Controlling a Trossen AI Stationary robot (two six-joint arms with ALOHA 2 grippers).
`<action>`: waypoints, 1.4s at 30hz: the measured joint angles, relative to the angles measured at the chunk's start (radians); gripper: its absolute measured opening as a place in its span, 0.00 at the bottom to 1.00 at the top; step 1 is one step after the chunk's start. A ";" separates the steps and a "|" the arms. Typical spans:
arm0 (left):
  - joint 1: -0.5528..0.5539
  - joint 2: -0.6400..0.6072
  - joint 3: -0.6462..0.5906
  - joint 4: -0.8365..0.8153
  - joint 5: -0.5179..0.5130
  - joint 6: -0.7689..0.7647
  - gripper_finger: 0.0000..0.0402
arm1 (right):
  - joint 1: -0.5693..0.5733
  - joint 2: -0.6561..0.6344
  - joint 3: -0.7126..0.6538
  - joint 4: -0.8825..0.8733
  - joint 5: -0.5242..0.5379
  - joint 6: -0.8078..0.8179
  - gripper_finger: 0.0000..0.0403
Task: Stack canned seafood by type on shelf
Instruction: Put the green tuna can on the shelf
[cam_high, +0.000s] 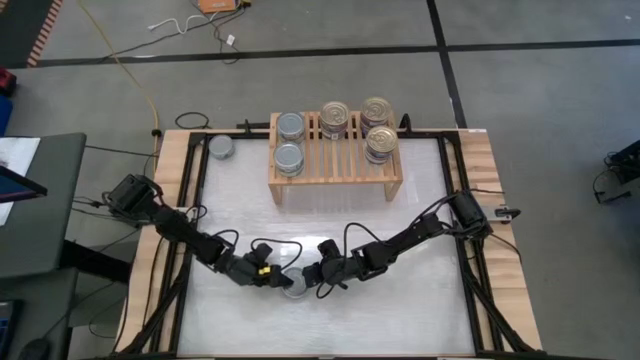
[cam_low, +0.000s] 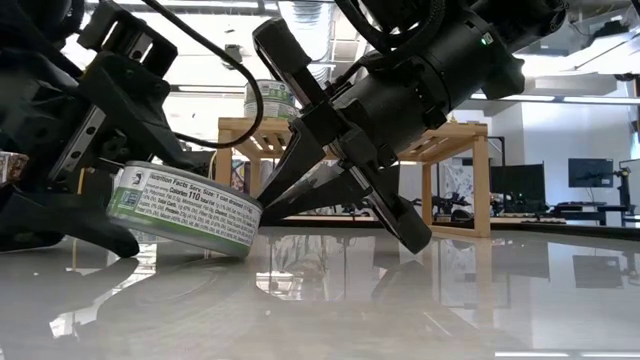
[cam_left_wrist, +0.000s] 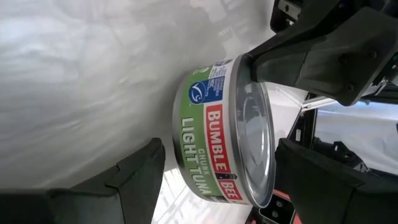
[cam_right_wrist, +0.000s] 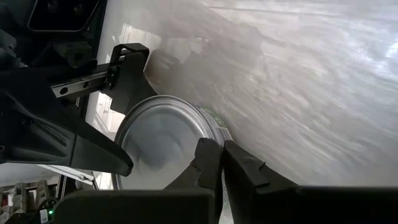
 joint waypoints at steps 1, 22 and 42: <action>0.006 0.000 0.000 0.000 0.006 0.004 0.73 | 0.000 0.000 0.000 0.000 0.000 0.000 0.10; 0.035 0.002 -0.001 0.020 0.053 0.050 0.58 | -0.019 0.000 -0.001 0.014 0.000 -0.026 0.10; 0.078 0.000 0.000 0.039 0.115 0.169 0.38 | 0.000 -0.069 -0.003 -0.060 0.000 -0.144 0.11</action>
